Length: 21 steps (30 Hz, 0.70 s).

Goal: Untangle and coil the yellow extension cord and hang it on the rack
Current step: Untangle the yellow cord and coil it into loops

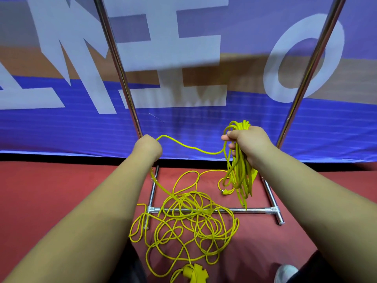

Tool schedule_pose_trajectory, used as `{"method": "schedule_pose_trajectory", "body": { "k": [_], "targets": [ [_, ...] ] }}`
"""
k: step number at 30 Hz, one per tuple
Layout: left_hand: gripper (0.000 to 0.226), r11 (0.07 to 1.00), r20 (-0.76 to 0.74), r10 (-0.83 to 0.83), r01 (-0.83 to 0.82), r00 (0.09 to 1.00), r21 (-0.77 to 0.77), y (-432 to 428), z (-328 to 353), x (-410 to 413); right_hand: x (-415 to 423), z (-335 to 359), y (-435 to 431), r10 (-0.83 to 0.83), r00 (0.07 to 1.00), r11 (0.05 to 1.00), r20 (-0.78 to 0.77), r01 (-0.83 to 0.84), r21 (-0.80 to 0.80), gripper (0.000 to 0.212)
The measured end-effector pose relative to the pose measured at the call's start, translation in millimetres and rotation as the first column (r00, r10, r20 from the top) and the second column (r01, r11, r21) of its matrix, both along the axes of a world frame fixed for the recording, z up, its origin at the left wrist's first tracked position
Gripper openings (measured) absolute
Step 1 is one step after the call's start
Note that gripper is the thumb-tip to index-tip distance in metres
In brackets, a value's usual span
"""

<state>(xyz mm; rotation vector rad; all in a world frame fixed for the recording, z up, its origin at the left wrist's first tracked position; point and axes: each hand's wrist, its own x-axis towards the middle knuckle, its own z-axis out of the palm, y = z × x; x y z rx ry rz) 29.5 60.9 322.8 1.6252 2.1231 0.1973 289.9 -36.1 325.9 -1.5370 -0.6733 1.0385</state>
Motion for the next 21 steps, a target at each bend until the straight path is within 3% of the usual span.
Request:
{"method": "schedule_pose_trajectory", "body": {
  "k": [2,4,6,10,13,15,21],
  "targets": [
    [0.029,0.980,-0.278,-0.201,0.193,0.939,-0.059,0.4,-0.9,-6.1,2.1,0.9,1.2,-0.019,1.000,1.000,-0.001,0.019,0.010,0.014],
    [0.034,0.862,-0.434,-0.506,0.412,0.745,-0.296,0.5,-7.2,-9.8,4.8,2.2,2.9,-0.036,0.999,0.999,0.002,0.036,0.017,0.017],
    [0.038,0.726,-0.373,-0.682,0.518,0.629,-0.453,-9.4,-6.2,-15.1,7.4,3.0,4.9,-0.041,0.999,0.999,0.011,0.041,0.024,0.019],
    [0.036,0.475,0.001,-0.822,0.686,0.570,-0.551,-23.6,-1.3,-11.1,9.2,1.5,5.8,-0.029,0.999,0.999,0.038,0.028,0.016,0.020],
    [0.024,0.377,0.224,-0.836,0.820,0.501,-0.430,-33.5,10.7,3.0,8.4,-1.2,5.4,-0.002,0.999,1.000,0.052,0.002,-0.003,0.020],
    [0.029,0.411,0.309,-0.819,0.870,0.483,-0.271,-37.3,23.1,8.3,6.6,-1.1,5.0,0.016,0.999,1.000,0.047,-0.016,-0.012,0.018],
    [0.013,0.528,0.569,-0.721,0.846,0.396,0.080,-40.5,35.0,4.8,-2.0,1.4,0.3,0.179,0.983,0.983,0.051,-0.176,-0.050,0.013]
  ]
}}
